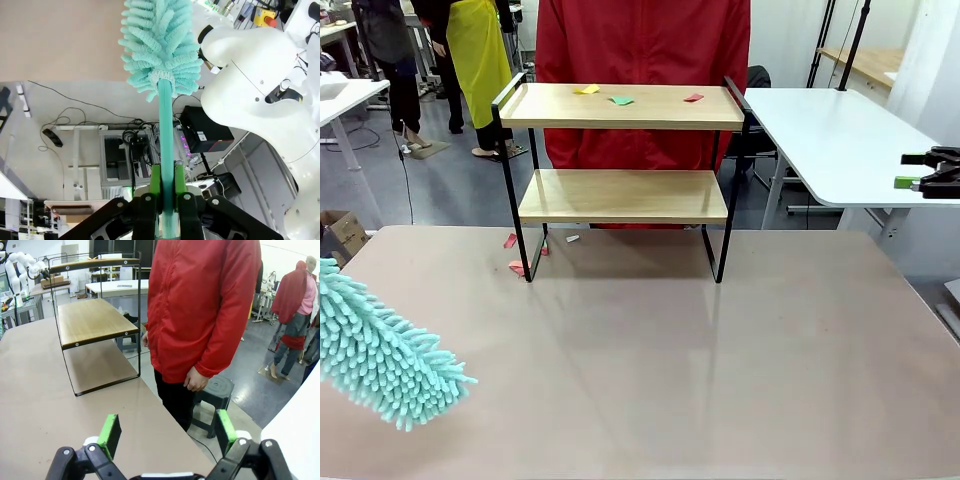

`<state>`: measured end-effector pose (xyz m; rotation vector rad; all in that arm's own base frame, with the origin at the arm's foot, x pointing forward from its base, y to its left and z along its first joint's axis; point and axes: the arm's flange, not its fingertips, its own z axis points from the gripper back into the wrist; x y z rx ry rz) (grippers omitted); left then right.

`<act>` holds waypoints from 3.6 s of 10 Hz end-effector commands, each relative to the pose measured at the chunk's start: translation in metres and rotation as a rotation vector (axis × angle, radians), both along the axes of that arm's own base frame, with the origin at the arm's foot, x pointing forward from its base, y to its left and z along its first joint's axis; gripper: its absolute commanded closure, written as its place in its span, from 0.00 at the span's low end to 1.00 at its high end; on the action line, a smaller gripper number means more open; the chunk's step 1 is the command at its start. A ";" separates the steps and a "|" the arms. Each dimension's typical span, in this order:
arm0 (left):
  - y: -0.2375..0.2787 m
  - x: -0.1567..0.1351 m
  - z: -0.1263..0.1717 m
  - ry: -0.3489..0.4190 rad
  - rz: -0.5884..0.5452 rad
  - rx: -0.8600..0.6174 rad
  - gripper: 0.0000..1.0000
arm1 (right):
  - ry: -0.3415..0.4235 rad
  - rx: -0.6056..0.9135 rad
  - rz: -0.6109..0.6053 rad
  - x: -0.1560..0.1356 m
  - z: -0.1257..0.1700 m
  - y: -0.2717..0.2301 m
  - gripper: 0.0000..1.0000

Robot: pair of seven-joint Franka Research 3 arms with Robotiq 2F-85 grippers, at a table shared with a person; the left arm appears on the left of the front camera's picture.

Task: Clean the shelf.
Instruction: Clean the specific section of the Shelf indicated by the human with the Duster.

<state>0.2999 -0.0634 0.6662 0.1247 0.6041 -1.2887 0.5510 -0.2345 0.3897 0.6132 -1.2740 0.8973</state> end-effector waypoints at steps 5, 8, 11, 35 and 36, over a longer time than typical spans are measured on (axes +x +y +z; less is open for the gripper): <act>0.000 -0.004 0.002 0.005 -0.010 -0.011 0.87 | 0.000 -0.003 0.003 -0.002 0.002 0.002 0.00; 0.000 -0.004 0.002 0.005 -0.010 -0.011 0.87 | 0.000 -0.003 0.003 -0.002 0.002 0.002 0.00; 0.000 -0.004 0.002 0.005 -0.010 -0.011 0.87 | 0.000 -0.003 0.003 -0.002 0.002 0.002 0.00; -0.142 0.000 0.123 -0.569 0.447 -1.043 0.87 | 0.000 -0.003 0.003 -0.002 0.002 0.002 0.00; -0.163 0.001 0.134 -0.561 0.559 -1.022 0.87 | 0.000 -0.003 0.003 -0.002 0.002 0.002 0.00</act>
